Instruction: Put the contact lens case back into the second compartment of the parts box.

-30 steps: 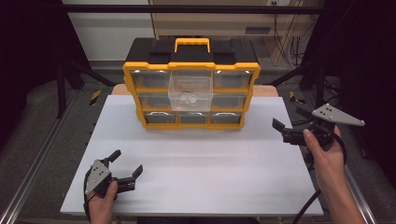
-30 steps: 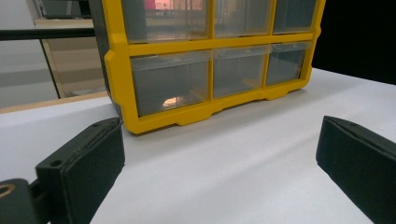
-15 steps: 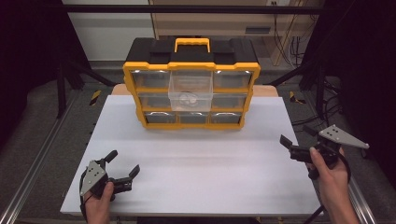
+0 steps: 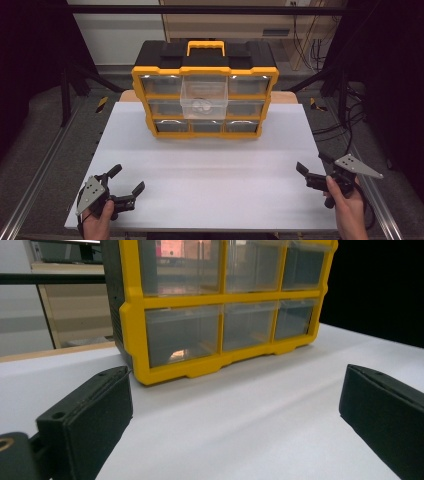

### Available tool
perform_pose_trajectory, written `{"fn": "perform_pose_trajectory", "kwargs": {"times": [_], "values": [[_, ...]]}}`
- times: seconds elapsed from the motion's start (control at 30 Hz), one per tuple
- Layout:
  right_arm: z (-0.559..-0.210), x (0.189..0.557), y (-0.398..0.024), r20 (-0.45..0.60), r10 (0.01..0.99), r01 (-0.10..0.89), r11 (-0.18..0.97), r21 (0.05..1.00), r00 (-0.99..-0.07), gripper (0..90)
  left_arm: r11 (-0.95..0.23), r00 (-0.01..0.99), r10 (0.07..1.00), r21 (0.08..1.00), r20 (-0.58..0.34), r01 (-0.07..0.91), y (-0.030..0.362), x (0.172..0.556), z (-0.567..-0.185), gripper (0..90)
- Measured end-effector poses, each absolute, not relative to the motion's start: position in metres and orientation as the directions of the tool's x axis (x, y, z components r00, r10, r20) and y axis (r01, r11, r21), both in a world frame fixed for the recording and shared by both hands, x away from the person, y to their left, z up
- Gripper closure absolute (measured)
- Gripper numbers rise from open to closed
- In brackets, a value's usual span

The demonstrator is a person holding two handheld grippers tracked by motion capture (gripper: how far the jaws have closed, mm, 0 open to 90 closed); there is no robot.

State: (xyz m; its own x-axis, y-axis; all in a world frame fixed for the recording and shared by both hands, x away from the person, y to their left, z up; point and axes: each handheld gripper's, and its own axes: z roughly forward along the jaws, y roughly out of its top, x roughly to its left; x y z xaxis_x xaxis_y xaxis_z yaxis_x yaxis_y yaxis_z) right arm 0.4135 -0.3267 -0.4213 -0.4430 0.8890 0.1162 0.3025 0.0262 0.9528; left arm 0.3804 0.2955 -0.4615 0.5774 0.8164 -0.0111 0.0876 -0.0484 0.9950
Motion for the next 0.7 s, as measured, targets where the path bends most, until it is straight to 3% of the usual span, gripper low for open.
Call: {"fn": "perform_pose_trajectory", "kwargs": {"times": [0.3, 0.7], "values": [[-0.452, 0.416, -0.304, 0.131, 0.864, 0.301, 0.025, 0.953, -0.486, 5.3, -0.083, 0.57, 0.822, 0.992, 0.013, 0.097, 0.293, 0.373, -0.462, 0.4], [-0.464, 0.431, -0.267, 0.136, 0.824, 0.296, 0.04, 0.954, -0.55, 6.4, -0.068, 0.57, 0.822, 0.992, -0.006, 0.108, 0.294, 0.376, -0.466, 0.4]]}}
